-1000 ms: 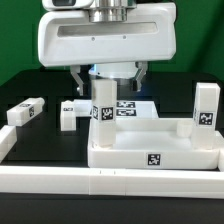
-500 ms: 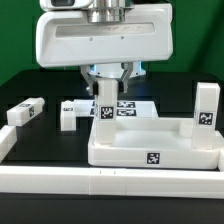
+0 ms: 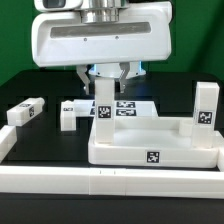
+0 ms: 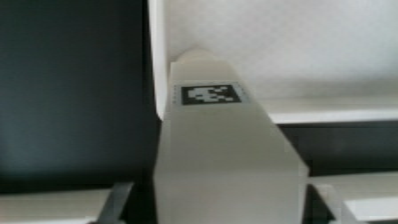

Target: Assemble desk

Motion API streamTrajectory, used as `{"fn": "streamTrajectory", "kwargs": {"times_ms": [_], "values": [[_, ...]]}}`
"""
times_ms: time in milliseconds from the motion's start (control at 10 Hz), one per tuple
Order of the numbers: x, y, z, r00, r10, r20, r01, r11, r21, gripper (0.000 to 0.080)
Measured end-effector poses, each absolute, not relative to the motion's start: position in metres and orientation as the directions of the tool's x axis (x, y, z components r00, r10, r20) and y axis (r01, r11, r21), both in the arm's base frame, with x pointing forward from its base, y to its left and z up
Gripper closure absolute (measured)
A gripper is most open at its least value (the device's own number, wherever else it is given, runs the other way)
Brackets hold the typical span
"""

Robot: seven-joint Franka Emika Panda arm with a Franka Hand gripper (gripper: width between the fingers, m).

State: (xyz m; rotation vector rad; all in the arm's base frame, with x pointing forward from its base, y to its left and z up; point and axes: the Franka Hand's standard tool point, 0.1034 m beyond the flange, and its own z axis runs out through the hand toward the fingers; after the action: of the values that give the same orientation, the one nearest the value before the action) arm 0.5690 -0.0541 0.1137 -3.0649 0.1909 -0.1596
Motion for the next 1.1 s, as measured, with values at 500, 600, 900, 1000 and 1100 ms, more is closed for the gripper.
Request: {"fn": "streamTrajectory", "kwargs": {"times_ms": [500, 600, 900, 1000, 1100], "values": [[0.567, -0.0596, 0.1105, 0.848, -0.526, 0.069, -0.517, -0.848, -0.116, 0.0508], [0.5668, -0.0606, 0.1103, 0.794, -0.605, 0.058, -0.596, -0.794, -0.121, 0.0508], [0.5665, -0.0626, 0.1099, 0.622, -0.783, 0.025, -0.774, -0.619, -0.134, 0.0508], [0.5666, -0.0626, 0.11, 0.545, -0.838, 0.005, -0.829, -0.54, -0.145, 0.0508], [0.5669, -0.0614, 0.1102, 0.473, -0.881, -0.008, -0.872, -0.467, -0.147, 0.0508]]}}
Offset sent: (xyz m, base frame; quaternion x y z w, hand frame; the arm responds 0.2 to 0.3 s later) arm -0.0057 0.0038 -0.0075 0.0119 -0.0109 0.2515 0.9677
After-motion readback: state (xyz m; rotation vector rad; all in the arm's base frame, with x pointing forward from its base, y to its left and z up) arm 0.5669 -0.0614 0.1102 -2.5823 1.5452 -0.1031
